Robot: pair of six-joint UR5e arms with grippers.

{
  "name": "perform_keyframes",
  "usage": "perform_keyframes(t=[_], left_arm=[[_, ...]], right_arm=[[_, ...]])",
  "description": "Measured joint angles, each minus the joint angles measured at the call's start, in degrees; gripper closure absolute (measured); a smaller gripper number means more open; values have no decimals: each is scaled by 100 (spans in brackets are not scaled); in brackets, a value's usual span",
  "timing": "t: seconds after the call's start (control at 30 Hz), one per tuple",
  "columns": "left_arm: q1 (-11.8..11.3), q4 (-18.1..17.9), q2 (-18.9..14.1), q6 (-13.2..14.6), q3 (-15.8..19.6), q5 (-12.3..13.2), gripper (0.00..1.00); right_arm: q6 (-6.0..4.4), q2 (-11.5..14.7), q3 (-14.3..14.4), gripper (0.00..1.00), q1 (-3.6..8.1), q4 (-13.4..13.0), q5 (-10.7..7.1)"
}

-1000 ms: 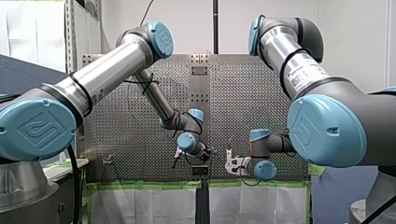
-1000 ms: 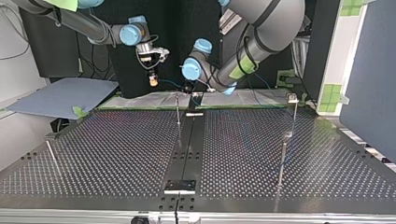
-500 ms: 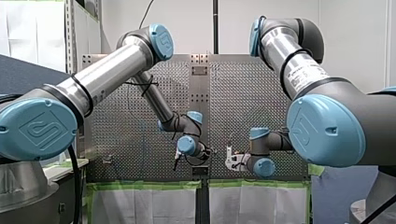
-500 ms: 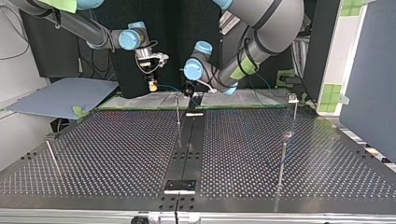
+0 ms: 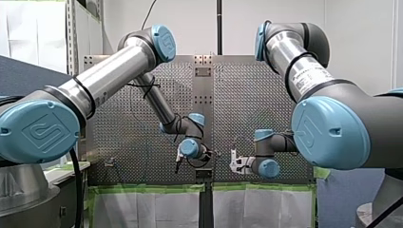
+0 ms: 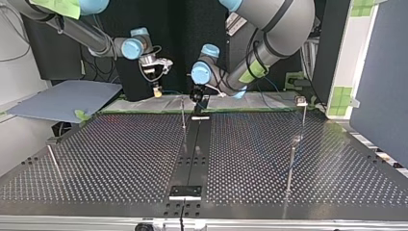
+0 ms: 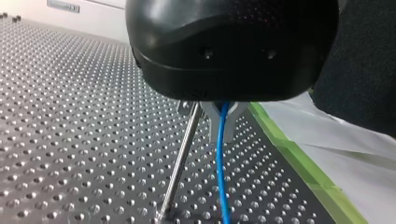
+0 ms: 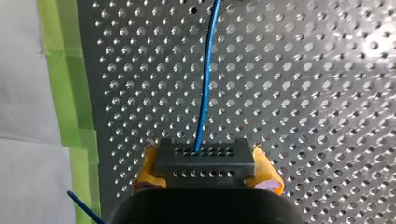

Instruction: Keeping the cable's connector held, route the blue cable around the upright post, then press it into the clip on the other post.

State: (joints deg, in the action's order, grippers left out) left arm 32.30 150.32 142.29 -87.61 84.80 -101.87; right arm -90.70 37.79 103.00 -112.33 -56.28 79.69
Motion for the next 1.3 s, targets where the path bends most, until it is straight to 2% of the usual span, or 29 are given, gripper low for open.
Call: perform_keyframes(t=[0.17, 0.43, 0.6, 0.97, 1.3], left_arm=[[-24, -50, 111, -132, 0, -40, 98], [-107, -295, 237, -239, 0, 37, 98], [-170, -412, 240, -342, 0, 88, 98], [-309, -446, 283, -618, -1, 510, 98], [-377, -413, 369, -878, 0, 622, 98]], right_arm=[[18, -14, -27, 100, 77, 17, -5], [22, -36, -103, 100, 204, -19, -18], [41, -45, -181, 100, 279, -25, -100], [80, -55, -257, 100, 374, -27, -137], [78, -63, -289, 100, 452, -34, -137]])
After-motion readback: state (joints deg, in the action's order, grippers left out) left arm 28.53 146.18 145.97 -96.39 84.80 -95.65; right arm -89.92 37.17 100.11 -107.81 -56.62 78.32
